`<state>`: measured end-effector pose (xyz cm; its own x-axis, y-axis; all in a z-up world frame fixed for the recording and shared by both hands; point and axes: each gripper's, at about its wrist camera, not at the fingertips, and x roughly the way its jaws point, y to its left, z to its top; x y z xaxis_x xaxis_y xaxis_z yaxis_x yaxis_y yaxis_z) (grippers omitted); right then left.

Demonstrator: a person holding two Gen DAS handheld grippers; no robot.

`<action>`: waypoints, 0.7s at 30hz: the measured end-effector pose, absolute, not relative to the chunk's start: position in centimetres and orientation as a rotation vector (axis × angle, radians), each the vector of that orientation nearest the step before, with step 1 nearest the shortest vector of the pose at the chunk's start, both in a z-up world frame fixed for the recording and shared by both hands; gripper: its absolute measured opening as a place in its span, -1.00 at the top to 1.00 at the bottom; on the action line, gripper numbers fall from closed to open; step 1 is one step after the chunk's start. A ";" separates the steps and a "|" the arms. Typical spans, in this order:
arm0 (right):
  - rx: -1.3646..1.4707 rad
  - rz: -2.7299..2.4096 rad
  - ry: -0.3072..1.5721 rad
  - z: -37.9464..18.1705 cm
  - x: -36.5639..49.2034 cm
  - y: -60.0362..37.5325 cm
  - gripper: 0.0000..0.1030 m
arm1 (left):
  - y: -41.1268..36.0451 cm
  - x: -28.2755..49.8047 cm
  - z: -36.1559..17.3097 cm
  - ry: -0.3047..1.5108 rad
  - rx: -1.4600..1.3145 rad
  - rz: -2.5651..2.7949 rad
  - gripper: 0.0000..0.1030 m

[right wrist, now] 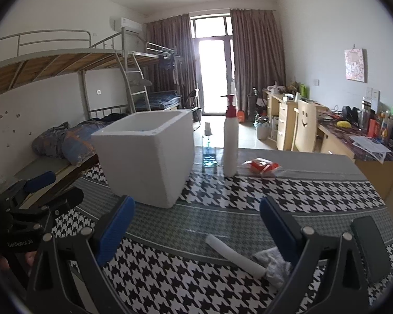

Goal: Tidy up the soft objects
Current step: 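Move both grippers toward the grey sock and white foam tube on the table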

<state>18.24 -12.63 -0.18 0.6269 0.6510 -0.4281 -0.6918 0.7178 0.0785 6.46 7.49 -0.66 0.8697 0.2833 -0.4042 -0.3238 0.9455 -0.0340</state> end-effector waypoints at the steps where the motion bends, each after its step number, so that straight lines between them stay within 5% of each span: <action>1: -0.095 0.764 0.453 -0.2 18.3 -12.9 -0.90 | 7.3 6.5 -0.7 0.409 -0.101 0.309 -0.98; 21: -0.054 0.642 0.475 -1.1 18.7 -16.5 -0.90 | 3.9 8.1 -1.1 0.454 -0.062 0.154 -0.98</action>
